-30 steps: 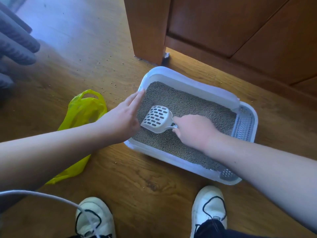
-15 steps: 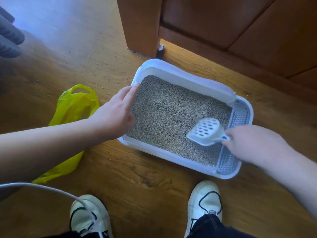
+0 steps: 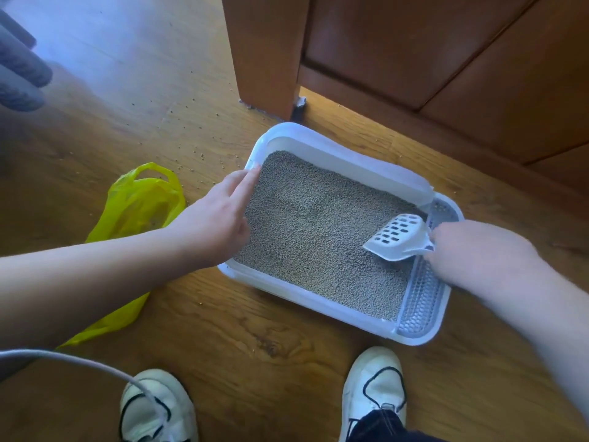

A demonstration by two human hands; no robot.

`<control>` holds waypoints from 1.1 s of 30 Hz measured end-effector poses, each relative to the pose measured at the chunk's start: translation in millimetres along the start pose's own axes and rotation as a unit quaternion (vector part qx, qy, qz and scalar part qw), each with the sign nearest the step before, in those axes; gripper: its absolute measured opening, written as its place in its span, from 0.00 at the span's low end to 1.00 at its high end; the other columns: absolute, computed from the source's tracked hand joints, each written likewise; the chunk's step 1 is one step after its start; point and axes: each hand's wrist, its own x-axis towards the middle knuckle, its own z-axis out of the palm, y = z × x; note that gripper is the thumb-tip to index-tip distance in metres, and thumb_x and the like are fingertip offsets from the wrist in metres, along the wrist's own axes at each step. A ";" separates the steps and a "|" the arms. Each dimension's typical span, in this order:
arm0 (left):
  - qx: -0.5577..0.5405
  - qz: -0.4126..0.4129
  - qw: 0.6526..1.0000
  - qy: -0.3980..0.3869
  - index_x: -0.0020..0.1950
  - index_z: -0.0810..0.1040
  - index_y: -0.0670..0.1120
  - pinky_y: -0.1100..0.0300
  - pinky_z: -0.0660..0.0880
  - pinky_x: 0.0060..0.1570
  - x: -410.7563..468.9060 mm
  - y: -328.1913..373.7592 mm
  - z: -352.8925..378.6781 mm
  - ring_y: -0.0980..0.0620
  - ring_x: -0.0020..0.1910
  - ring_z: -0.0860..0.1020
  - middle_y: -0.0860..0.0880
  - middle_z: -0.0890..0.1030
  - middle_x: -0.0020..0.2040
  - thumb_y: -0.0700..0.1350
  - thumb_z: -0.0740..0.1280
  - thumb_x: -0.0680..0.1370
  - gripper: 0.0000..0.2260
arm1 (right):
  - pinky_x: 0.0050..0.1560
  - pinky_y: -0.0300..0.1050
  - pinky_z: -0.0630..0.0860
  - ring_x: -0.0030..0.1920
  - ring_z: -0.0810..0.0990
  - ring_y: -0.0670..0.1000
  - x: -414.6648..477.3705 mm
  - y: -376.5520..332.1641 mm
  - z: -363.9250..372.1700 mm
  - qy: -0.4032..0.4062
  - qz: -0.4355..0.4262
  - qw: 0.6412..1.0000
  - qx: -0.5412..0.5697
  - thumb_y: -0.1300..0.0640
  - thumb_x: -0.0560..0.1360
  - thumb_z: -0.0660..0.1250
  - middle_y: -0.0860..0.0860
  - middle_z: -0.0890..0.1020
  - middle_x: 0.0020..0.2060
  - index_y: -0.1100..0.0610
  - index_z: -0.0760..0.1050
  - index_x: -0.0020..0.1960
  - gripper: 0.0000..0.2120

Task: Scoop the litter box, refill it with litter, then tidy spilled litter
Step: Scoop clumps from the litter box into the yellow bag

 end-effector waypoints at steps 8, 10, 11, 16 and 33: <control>0.007 -0.001 1.000 -0.007 0.82 0.49 0.45 0.52 0.72 0.64 -1.4 2.4 -4.3 0.44 0.72 0.66 0.46 0.59 0.78 0.40 0.65 0.75 0.38 | 0.42 0.50 0.73 0.44 0.74 0.51 8.8 -80.4 14.5 0.133 -0.150 0.941 0.272 0.46 0.80 0.60 0.46 0.71 0.44 0.51 0.68 0.49 0.08; 0.012 -0.003 1.000 -0.004 0.82 0.49 0.45 0.55 0.70 0.63 -3.2 3.8 -6.2 0.45 0.72 0.66 0.46 0.58 0.78 0.41 0.65 0.77 0.37 | 0.47 0.50 0.73 0.48 0.71 0.51 21.7 -92.7 29.0 0.147 -0.162 0.937 0.271 0.48 0.79 0.62 0.48 0.69 0.47 0.53 0.69 0.51 0.09; 0.014 -0.003 1.000 -0.005 0.82 0.48 0.46 0.56 0.70 0.63 -4.2 4.1 -7.1 0.46 0.72 0.66 0.47 0.58 0.79 0.42 0.64 0.77 0.37 | 0.49 0.50 0.73 0.50 0.70 0.50 27.1 -96.6 34.7 0.150 -0.165 0.939 0.262 0.48 0.80 0.62 0.49 0.69 0.48 0.53 0.70 0.52 0.09; 0.012 0.002 1.000 -0.018 0.82 0.49 0.44 0.53 0.68 0.69 -8.9 2.1 -4.8 0.43 0.74 0.66 0.45 0.57 0.80 0.43 0.64 0.77 0.37 | 0.55 0.47 0.73 0.52 0.72 0.49 36.7 -104.4 47.5 0.150 -0.181 0.945 0.228 0.46 0.80 0.63 0.48 0.72 0.51 0.52 0.71 0.58 0.12; 0.023 0.012 0.999 -0.029 0.82 0.48 0.49 0.53 0.69 0.67 -20.2 -9.6 -25.2 0.45 0.73 0.68 0.47 0.61 0.79 0.54 0.62 0.81 0.35 | 0.49 0.50 0.74 0.49 0.74 0.50 -1.3 -110.2 -21.6 0.254 -0.212 0.897 0.294 0.45 0.80 0.58 0.44 0.76 0.46 0.48 0.72 0.54 0.09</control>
